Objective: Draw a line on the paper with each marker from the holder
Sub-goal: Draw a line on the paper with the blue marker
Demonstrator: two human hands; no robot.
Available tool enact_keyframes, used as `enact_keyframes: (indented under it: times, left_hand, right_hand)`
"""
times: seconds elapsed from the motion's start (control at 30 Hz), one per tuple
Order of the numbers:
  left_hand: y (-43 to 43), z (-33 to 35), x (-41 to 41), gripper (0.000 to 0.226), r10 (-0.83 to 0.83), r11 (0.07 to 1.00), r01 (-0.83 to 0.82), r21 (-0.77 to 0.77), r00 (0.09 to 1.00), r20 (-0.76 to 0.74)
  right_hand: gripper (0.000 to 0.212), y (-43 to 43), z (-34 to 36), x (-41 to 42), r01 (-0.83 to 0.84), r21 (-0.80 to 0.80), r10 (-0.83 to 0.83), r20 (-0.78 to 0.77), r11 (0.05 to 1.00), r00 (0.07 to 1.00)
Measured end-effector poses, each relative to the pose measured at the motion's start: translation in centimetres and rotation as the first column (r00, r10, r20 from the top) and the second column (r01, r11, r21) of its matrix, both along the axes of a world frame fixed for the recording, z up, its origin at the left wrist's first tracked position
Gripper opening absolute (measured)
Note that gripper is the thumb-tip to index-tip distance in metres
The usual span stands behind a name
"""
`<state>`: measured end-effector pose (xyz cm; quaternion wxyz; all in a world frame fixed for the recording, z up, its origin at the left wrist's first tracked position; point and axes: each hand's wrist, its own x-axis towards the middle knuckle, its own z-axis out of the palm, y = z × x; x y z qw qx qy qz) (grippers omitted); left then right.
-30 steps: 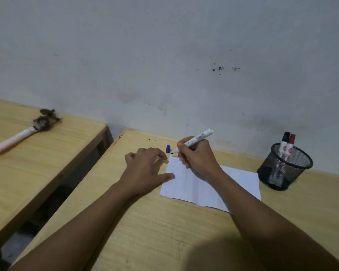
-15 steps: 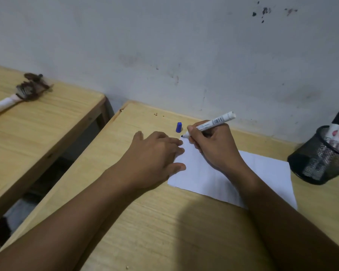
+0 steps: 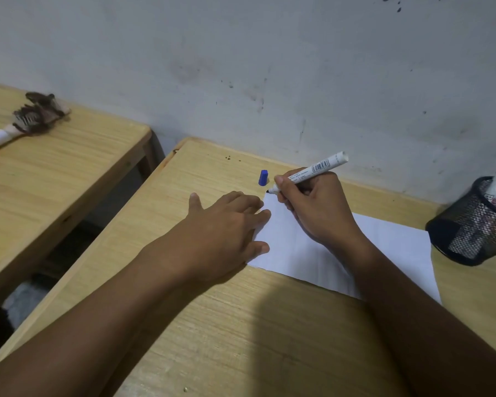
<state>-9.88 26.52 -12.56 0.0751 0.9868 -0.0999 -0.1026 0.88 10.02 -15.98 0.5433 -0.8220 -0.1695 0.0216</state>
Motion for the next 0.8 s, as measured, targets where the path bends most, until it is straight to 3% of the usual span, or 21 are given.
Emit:
enact_keyframes:
  times: [0.8]
  left_hand:
    - [-0.21,-0.02,-0.14,0.055,0.041,0.999,-0.041,-0.029,0.999,0.010]
  right_hand:
    - [0.020,-0.23,0.08,-0.15,-0.017,-0.019,0.017,-0.037,1.000,0.999]
